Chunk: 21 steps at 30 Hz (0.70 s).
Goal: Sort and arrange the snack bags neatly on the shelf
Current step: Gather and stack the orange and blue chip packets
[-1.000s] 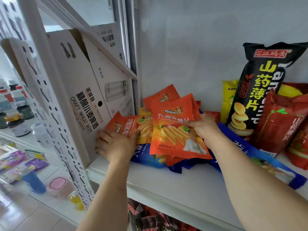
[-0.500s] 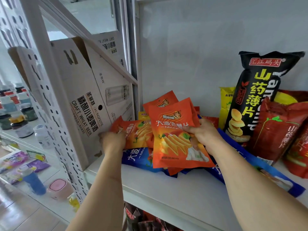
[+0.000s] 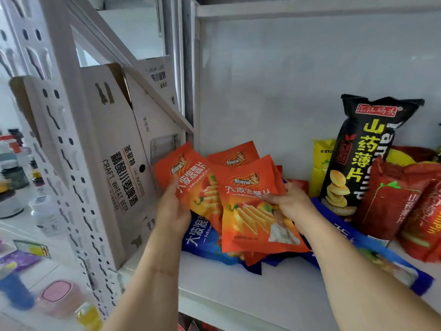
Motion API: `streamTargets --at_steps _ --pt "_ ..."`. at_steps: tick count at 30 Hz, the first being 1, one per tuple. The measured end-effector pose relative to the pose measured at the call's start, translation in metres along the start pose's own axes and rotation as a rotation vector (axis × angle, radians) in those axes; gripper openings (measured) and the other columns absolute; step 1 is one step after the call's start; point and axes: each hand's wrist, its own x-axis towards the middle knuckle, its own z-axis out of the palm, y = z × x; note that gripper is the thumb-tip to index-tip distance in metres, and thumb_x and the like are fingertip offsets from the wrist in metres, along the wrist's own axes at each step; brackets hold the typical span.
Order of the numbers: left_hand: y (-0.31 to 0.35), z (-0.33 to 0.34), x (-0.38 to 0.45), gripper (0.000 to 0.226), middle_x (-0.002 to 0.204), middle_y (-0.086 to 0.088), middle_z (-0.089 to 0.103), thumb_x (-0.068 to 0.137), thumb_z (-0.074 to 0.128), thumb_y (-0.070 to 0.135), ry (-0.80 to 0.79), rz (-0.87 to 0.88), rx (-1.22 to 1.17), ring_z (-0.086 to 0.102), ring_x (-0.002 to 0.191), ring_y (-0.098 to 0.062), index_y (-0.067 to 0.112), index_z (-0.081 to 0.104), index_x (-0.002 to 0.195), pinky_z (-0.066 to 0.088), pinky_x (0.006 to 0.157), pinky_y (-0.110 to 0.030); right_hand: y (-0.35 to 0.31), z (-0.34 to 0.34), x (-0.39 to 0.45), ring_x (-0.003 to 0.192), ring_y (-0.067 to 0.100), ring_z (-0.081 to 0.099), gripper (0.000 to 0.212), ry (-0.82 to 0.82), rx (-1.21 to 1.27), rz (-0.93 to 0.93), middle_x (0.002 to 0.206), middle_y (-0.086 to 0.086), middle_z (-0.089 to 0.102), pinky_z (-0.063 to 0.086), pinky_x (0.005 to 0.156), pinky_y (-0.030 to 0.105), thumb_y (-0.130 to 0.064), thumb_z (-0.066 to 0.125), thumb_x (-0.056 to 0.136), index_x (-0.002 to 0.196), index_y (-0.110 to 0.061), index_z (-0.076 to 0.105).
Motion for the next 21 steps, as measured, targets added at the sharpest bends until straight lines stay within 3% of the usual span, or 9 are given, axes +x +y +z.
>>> streamTargets --at_steps 4,7,9,11,14,18,21 --pt "-0.035 -0.016 -0.001 0.033 0.120 -0.015 0.070 0.099 0.058 0.018 -0.016 -0.176 0.172 0.069 0.093 -0.025 0.006 0.063 0.129 0.057 0.085 -0.042 -0.003 0.004 -0.002 0.069 0.039 0.062 0.027 0.039 -0.037 0.007 0.054 -0.005 0.069 0.049 0.048 0.029 -0.016 0.077 0.084 0.102 -0.002 0.064" --pt "-0.021 -0.015 0.019 0.028 0.116 -0.010 0.073 0.100 0.058 0.025 0.055 -0.053 0.205 0.073 0.089 -0.021 0.017 0.062 0.127 0.058 0.072 -0.037 -0.006 0.004 -0.005 0.077 0.051 0.065 0.020 0.047 -0.049 0.014 0.057 -0.004 0.070 0.055 0.060 0.042 -0.016 0.077 0.085 0.097 -0.006 0.063" --pt "0.001 -0.012 0.035 0.031 0.119 -0.010 0.072 0.099 0.059 0.026 0.094 0.062 0.209 0.074 0.086 -0.020 0.020 0.060 0.130 0.059 0.064 -0.034 -0.006 0.003 -0.007 0.056 0.041 0.064 0.024 0.035 -0.058 0.024 0.060 0.000 0.071 0.054 0.055 0.045 -0.016 0.076 0.086 0.100 -0.004 0.061" --pt "0.023 -0.008 0.049 0.031 0.118 -0.010 0.072 0.101 0.058 0.024 0.110 0.116 0.251 0.074 0.081 -0.019 0.021 0.061 0.131 0.059 0.058 -0.032 -0.003 0.001 -0.007 0.034 0.023 0.053 0.029 0.028 -0.066 0.034 0.061 0.003 0.071 0.046 0.041 0.033 -0.018 0.076 0.086 0.104 -0.003 0.058" --pt "0.043 -0.001 0.058 0.030 0.112 -0.013 0.074 0.099 0.060 0.032 0.033 -0.023 0.289 0.076 0.085 -0.026 0.018 0.064 0.126 0.060 0.059 -0.039 -0.001 -0.005 -0.008 0.031 0.018 0.048 0.018 0.035 -0.093 0.003 0.061 0.002 0.071 0.040 0.035 0.024 -0.016 0.075 0.088 0.093 -0.008 0.060" --pt "0.041 0.012 0.049 0.026 0.081 -0.010 0.078 0.102 0.054 0.029 -0.047 -0.184 0.249 0.075 0.064 -0.018 0.008 0.063 0.113 0.060 0.050 -0.029 0.004 -0.014 -0.003 0.027 0.020 0.046 0.018 0.053 -0.110 -0.031 0.058 0.005 0.067 0.036 0.031 0.022 -0.011 0.073 0.088 0.098 -0.003 0.059" --pt "0.029 0.027 0.039 0.028 0.095 -0.012 0.077 0.100 0.059 0.029 -0.130 -0.155 0.419 0.075 0.074 -0.021 0.010 0.063 0.120 0.061 0.057 -0.033 0.005 -0.016 0.000 0.026 0.022 0.046 0.022 0.037 -0.123 -0.024 0.057 0.009 0.065 0.035 0.030 0.022 -0.010 0.072 0.089 0.101 0.003 0.058"
